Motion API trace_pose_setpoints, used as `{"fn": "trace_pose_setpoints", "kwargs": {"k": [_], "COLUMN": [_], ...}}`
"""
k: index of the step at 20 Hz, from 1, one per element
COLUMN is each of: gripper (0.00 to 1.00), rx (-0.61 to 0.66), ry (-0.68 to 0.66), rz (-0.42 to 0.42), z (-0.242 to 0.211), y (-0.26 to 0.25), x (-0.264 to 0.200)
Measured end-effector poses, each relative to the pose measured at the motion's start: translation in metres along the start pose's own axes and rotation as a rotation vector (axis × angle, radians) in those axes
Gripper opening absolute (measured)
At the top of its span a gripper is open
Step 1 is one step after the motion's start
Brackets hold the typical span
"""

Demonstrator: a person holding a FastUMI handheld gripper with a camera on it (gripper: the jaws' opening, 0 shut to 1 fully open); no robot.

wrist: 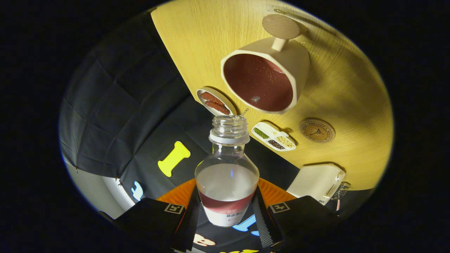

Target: Take the bottle from table, then pour the juice into the cup, finally place the bottle on the coaster

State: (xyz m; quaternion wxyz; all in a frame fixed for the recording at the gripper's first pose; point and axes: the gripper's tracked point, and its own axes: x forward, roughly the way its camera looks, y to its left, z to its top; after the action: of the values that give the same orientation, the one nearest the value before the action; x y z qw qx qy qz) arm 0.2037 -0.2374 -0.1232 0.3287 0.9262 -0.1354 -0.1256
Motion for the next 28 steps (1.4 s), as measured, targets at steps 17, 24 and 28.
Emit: {"fn": "trace_pose_setpoints", "kwargs": {"k": [17,24,28], "gripper": [0.72,0.72,0.72], "rx": [-1.443,-1.915,-2.202], "ry": [0.108,0.133,0.146], "rz": [0.156,0.118,0.115], "z": [-0.015,0.005,0.000], "y": [-0.043,-0.083,-0.098], "x": [-0.092,-0.119,-0.110]}}
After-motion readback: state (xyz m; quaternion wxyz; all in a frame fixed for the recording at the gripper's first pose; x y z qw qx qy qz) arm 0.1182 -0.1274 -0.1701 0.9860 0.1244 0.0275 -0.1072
